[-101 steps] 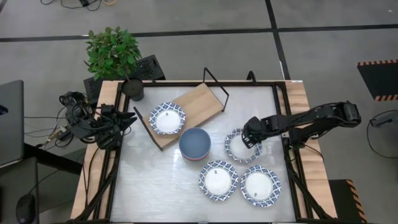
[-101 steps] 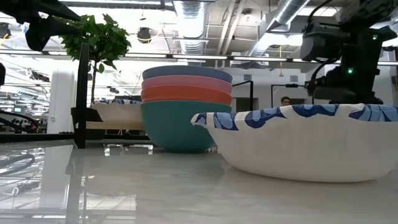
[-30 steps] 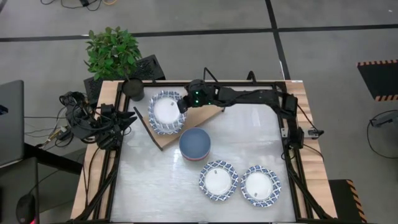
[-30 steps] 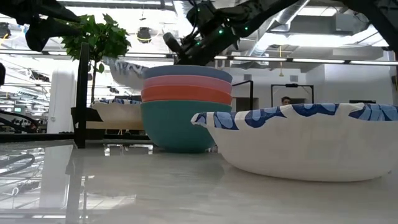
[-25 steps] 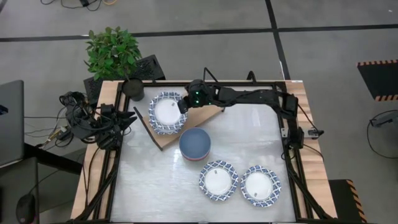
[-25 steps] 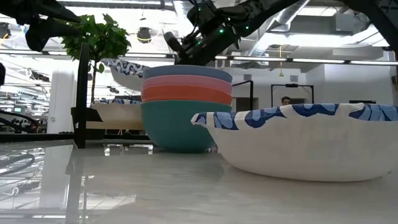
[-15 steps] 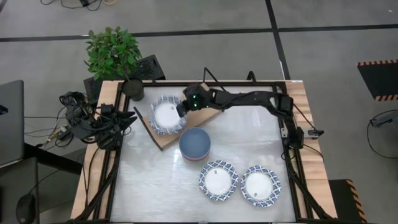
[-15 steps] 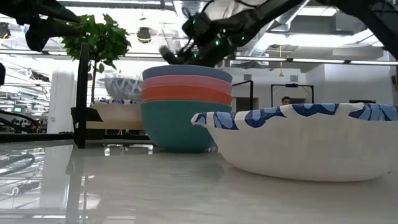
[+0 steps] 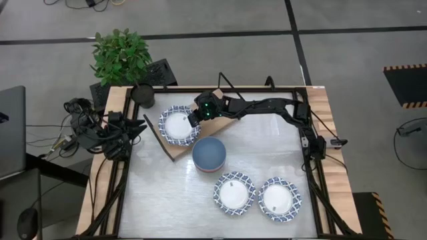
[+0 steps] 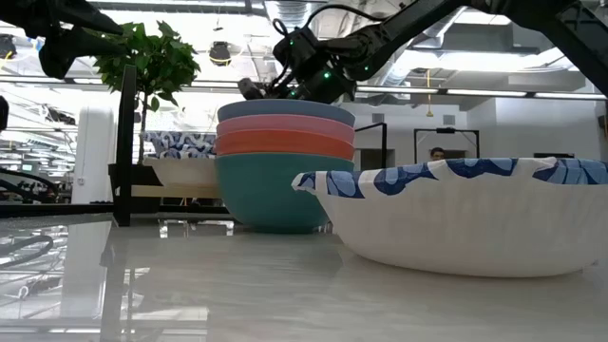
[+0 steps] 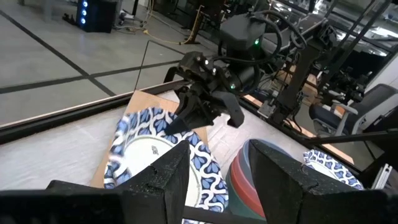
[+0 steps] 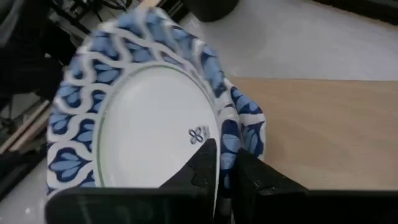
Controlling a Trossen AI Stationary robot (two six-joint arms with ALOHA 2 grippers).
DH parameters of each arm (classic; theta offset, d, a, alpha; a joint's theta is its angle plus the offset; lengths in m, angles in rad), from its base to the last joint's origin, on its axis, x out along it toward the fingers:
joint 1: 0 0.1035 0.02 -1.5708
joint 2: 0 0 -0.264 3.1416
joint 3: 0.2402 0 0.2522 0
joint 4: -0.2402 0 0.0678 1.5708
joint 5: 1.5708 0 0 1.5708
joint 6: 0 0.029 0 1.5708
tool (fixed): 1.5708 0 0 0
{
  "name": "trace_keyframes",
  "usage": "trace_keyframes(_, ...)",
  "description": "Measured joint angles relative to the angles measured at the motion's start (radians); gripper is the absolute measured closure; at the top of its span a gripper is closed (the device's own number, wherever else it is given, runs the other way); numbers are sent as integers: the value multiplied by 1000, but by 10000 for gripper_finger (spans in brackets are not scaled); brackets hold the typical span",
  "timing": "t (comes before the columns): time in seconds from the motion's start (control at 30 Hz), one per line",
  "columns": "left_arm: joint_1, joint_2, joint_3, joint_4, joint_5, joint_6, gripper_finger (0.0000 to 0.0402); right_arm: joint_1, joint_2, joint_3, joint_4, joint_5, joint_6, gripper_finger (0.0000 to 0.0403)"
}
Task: Place and stack bowls onto a shelf
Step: Stack the white blue patterned bowl on top of the white blue patterned bowl on the shelf
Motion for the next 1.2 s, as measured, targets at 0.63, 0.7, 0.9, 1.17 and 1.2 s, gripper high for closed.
trace_keyframes(0.63,0,0,0,2,22,-3,251,-34,-155,0,-21,-3,-65,159)
trace_keyframes(0.7,0,0,0,2,25,-3,251,-36,-209,0,-104,-3,-100,159)
trace_keyframes(0.9,0,0,0,2,25,-3,251,-11,-402,1,-533,19,-223,163)
trace_keyframes(1.17,0,0,0,1,47,-3,251,194,-559,-60,-1192,271,-51,164)
trace_keyframes(1.2,0,0,0,1,47,-3,251,235,-578,-84,-1227,315,5,164)
